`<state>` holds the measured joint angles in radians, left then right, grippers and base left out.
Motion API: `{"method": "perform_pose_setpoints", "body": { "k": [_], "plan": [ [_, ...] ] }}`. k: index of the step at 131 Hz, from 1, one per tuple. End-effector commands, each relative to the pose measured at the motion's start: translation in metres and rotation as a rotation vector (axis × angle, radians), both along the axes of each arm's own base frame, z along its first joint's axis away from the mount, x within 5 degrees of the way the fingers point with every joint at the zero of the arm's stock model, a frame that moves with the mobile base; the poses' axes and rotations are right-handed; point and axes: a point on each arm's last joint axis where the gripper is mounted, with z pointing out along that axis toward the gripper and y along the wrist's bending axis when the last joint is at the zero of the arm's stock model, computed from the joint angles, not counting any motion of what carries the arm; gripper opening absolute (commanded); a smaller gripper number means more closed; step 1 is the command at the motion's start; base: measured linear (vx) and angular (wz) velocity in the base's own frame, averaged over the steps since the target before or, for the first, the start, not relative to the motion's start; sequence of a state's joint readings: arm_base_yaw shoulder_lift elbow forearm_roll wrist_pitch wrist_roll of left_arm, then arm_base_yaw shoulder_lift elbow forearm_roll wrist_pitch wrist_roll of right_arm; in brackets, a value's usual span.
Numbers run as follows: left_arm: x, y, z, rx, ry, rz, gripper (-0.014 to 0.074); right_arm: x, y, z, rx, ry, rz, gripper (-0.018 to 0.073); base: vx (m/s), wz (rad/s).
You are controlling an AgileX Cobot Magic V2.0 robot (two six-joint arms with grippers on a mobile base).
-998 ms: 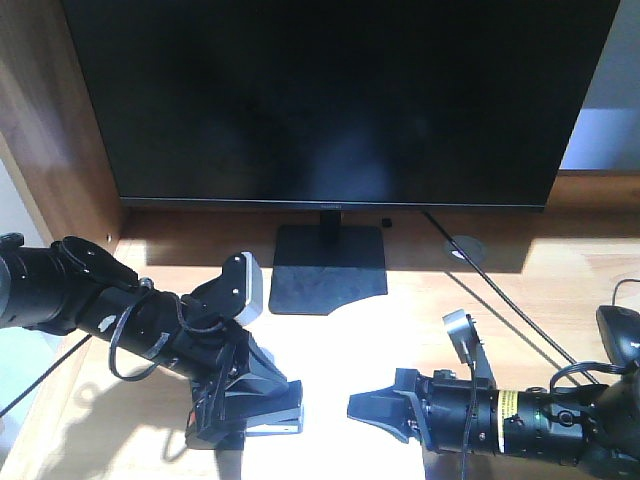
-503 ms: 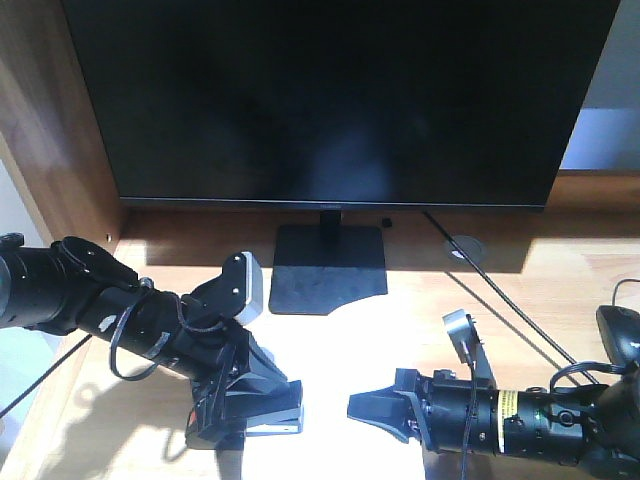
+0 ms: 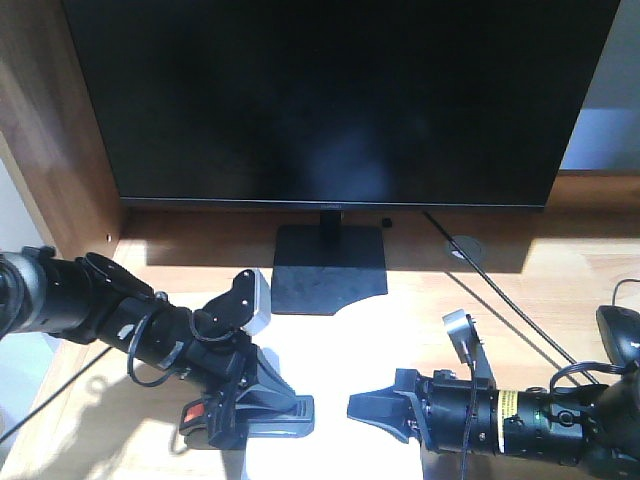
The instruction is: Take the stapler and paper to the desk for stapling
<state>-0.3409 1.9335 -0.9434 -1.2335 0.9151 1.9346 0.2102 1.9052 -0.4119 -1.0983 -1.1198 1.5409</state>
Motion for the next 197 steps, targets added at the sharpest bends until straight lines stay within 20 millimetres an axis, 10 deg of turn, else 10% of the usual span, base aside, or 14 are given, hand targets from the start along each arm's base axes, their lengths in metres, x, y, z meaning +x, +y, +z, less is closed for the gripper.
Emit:
{"method": "perform_pose_setpoints", "body": {
  "k": [1,76,152,197],
  "plan": [
    [0.000,-0.001,-0.001,0.024,-0.018,-0.029,-0.0006,0.004,0.003,0.015,0.077,-0.079,0.008,-0.0003,0.00,0.00],
    [-0.002,0.002,-0.012,0.072,-0.012,-0.069,-0.0006,0.004,0.003,0.015,0.075,-0.086,0.010,-0.0003,0.00,0.00],
    [-0.016,0.008,0.095,-0.030,-0.336,-0.041,-0.0006,0.004,0.003,0.016,0.080,-0.095,0.014,-0.0003,0.00,0.00],
    [-0.022,0.010,0.113,-0.047,-0.396,-0.034,-0.0006,0.004,0.004,0.018,0.101,-0.101,0.019,0.0048,0.00,0.00]
  ]
}}
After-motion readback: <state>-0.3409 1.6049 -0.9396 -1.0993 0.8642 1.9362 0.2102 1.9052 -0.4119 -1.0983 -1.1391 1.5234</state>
